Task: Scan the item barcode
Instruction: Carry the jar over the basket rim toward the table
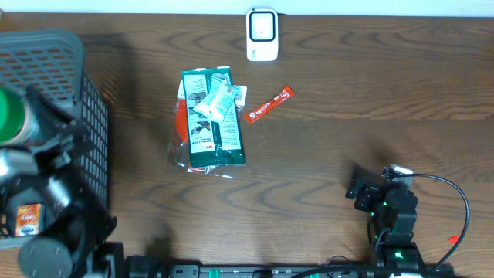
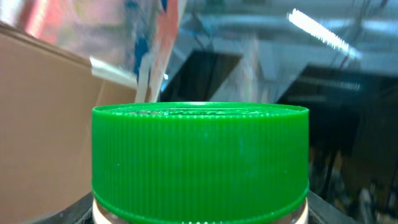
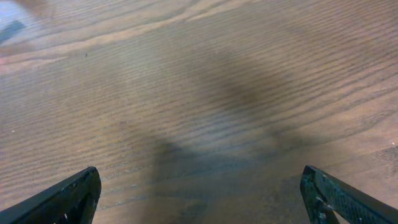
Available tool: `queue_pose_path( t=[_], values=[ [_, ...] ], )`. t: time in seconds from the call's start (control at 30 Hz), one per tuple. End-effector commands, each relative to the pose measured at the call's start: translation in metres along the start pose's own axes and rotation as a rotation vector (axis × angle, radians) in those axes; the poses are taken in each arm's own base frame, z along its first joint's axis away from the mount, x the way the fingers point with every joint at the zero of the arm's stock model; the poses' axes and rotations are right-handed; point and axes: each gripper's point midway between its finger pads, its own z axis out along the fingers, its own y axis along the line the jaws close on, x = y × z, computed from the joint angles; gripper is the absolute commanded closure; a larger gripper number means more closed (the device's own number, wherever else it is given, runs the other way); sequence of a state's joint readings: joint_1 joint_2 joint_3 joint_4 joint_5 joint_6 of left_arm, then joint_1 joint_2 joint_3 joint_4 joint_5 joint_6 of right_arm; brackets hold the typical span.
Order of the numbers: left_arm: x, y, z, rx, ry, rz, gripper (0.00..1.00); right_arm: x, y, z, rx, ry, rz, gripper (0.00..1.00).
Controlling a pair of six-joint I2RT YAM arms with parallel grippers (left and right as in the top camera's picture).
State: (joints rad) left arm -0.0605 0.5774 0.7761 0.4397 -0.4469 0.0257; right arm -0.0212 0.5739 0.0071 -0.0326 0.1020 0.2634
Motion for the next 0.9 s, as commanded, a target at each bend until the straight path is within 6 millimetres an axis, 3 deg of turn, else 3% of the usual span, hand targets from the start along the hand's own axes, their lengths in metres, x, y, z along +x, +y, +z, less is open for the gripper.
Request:
queue_pose_path(
  t=[0.0,0.3,0.4,0.53,0.67,0.87],
  values=[
    [0.008,-0.006,0.010,0.010,0.008,0.008,0.76,-0.002,-0.002,0.000,0.012,-0.010,0.012,0.01],
    [0.061,-0.016,0.030,0.010,0.124,0.083,0.77,-0.002,-0.005,0.000,0.028,-0.014,0.012,0.01],
    [0.075,-0.009,0.034,-0.042,0.154,0.097,0.77,-0.003,-0.007,0.000,0.044,-0.018,0.012,0.01],
    [0.093,-0.008,0.032,-0.049,0.221,0.113,0.81,-0.003,-0.008,0.000,0.049,-0.020,0.012,0.01],
    [0.097,-0.007,0.029,-0.047,0.237,0.121,0.87,-0.004,-0.008,0.000,0.050,-0.021,0.012,0.01],
    [0.125,-0.023,0.018,0.077,0.293,0.129,0.87,-0.003,-0.008,0.000,0.050,-0.020,0.012,0.01]
  ],
)
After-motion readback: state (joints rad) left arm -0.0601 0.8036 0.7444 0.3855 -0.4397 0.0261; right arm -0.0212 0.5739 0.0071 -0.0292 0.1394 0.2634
